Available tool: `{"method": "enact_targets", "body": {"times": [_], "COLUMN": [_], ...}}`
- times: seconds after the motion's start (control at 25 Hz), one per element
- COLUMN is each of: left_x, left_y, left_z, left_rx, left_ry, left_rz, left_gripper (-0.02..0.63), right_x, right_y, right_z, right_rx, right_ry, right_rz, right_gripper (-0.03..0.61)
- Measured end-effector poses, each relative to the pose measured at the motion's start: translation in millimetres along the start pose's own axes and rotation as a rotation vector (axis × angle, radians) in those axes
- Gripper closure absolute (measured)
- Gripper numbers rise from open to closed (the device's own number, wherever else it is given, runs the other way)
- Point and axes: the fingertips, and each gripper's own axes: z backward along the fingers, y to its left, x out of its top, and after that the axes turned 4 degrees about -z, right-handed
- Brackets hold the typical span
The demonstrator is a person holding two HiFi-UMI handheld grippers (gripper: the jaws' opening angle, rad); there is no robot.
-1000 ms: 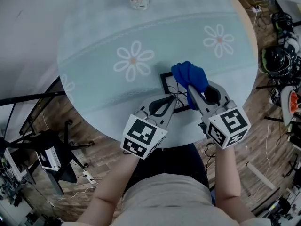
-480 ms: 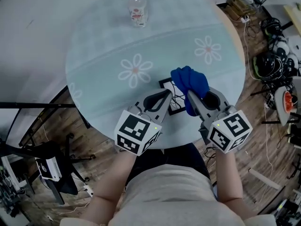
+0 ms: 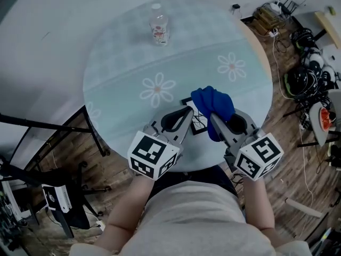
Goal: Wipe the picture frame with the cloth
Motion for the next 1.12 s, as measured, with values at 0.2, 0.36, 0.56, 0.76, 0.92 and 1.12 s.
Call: {"method": "enact_targets", "body": {"times": [0.2,0.36,0.56,0.76,0.92,1.12], "left_x": [2.5,2.7,2.6,4.1,2.4,2.0], "left_y": [-1.7,-4.5,-6.5,-9.2,-9.5,-9.3], "left_z": [9.5,12.1,12.3,11.7,13.1,13.2], "left_rx": [0.002,0.009,0.009,0.007,0.007,0.006], "left_ry": [-0.015,-0.021,-0.018,-0.024,-0.02,-0.016], "left_rz": [0.007,0.007,0.001,-0.003,-0.002,0.004], "left_gripper": [0.588,0.588,0.588,0.588,0.588,0.588], "right_x": [5.3,4.0,-1.5,-3.8,-3.4,-3.1], "right_y": [3.6,3.6,5.7,9.7,11.2,11.8], "right_z": [6.6,12.9,13.8,16.0,17.1,17.5], "right_rx": [-0.006,-0.004,0.003,0.018,0.02,0.024], "right_ry": [-0.013,-0.014,-0.003,0.011,0.02,0.043], "right_rz": [0.014,0.026,0.027,0.036,0.047,0.07], "right_gripper": [0.486,0.486,0.486,0.486,0.486,0.488]}}
